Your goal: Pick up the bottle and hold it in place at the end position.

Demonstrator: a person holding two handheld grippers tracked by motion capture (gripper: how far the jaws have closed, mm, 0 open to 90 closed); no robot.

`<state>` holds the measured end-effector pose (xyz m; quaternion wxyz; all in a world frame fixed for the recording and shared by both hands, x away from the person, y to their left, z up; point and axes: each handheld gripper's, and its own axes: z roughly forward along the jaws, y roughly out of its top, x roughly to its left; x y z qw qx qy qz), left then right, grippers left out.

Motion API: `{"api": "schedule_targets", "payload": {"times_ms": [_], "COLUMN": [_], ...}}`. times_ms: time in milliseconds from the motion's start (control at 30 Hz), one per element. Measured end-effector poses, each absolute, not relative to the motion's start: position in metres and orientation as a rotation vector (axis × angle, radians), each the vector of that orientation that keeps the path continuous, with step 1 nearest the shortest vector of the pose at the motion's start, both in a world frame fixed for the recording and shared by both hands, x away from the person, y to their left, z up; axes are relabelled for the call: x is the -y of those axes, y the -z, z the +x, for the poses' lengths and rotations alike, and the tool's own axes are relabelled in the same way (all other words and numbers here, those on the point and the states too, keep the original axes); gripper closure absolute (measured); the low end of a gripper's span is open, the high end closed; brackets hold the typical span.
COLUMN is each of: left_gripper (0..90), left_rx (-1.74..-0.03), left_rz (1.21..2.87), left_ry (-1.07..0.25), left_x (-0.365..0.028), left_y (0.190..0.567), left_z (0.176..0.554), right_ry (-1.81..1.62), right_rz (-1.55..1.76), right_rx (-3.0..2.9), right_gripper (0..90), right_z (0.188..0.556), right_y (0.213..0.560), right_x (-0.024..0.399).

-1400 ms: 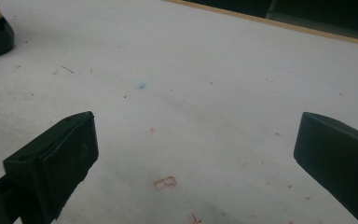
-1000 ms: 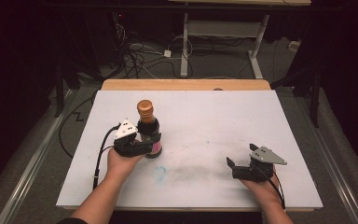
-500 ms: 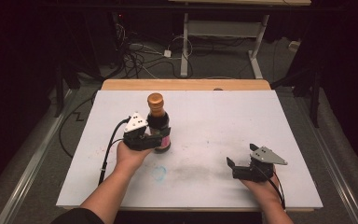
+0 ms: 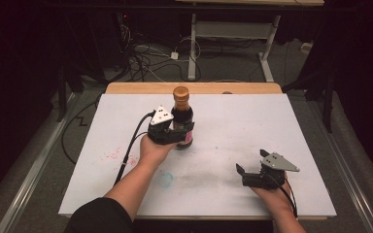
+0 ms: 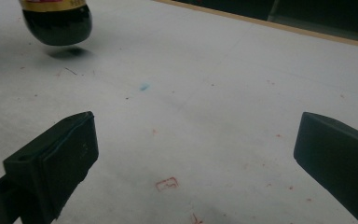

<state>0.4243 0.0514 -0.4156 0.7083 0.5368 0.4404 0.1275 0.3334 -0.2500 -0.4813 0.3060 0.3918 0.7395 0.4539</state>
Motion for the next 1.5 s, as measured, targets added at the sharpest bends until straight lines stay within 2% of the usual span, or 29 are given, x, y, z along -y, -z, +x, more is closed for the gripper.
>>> {"api": "schedule_targets", "payload": {"times_ms": [433, 1367, 1500], "left_gripper": [28.7, 27.8, 27.7], "left_rx": [-0.984, -0.968, -0.966], "left_rz": [1.213, 1.199, 1.185], "left_ry": [-0.283, -0.263, -0.257], "left_x": [-0.021, -0.018, -0.019], "left_y": [0.427, 0.437, 0.438], "left_z": [0.442, 0.443, 0.443], "right_ry": [-1.214, -1.230, -1.246], "right_rz": [1.031, 1.056, 1.052], "right_rx": [-1.956, -1.956, -1.956], "right_gripper": [0.3, 0.3, 6.0], "right_z": [0.333, 0.335, 0.338], "right_y": [0.481, 0.480, 0.476], "right_x": [0.251, 0.253, 0.252]}}
